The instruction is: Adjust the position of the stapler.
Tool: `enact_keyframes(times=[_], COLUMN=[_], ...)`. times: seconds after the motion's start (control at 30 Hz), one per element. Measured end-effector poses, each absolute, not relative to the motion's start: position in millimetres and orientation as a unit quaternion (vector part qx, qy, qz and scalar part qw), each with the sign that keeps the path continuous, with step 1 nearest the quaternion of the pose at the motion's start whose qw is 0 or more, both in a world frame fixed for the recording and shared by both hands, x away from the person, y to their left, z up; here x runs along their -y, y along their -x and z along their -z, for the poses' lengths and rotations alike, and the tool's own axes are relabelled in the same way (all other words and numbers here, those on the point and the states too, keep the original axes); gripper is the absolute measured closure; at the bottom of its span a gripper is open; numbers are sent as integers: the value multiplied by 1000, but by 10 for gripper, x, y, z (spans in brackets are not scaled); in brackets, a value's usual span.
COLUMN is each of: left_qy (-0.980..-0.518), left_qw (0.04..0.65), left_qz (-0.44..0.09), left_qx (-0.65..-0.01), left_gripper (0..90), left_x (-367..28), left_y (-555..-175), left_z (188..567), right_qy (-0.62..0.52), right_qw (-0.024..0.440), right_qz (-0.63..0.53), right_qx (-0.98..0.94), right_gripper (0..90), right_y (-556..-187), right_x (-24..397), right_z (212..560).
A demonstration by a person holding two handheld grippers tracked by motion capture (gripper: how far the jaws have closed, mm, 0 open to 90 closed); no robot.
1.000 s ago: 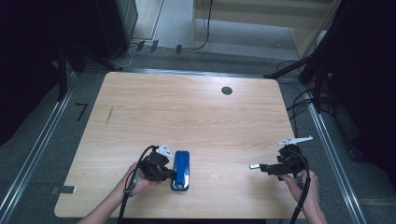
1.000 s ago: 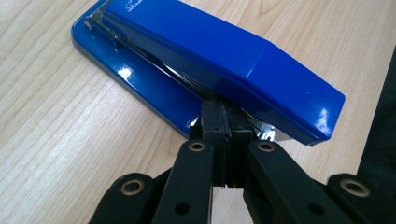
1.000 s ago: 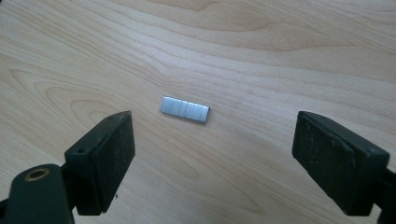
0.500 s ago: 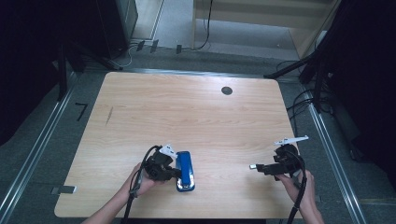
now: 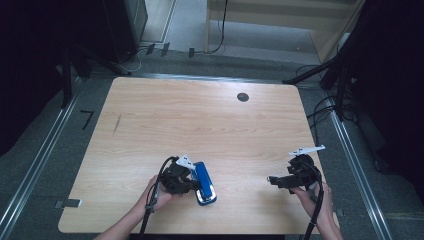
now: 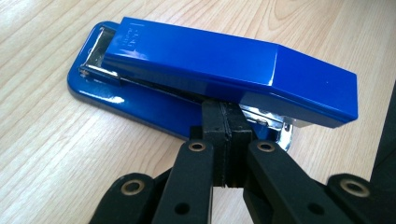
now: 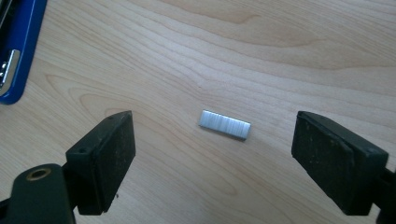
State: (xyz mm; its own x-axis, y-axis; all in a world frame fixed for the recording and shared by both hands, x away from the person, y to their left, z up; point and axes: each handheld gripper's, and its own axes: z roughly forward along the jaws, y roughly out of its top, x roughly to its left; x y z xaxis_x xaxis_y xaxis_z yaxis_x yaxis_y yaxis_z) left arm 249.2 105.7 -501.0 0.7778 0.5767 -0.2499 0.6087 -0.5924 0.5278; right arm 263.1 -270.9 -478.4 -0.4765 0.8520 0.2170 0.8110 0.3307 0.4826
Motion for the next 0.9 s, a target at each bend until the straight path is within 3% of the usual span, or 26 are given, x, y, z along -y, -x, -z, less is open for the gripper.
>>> enact_keyframes(times=[0.9], left_qy=[-884], left_qw=[324], left_qz=[6], left_qx=[-337], left_gripper=[900], left_x=[-867], left_y=[-2505], left_z=[5057], right_qy=[-470], right_qw=[27], right_qz=[-293], right_qx=[-832], right_gripper=[161], right_y=[-2568], right_x=[2211], right_z=[4725])
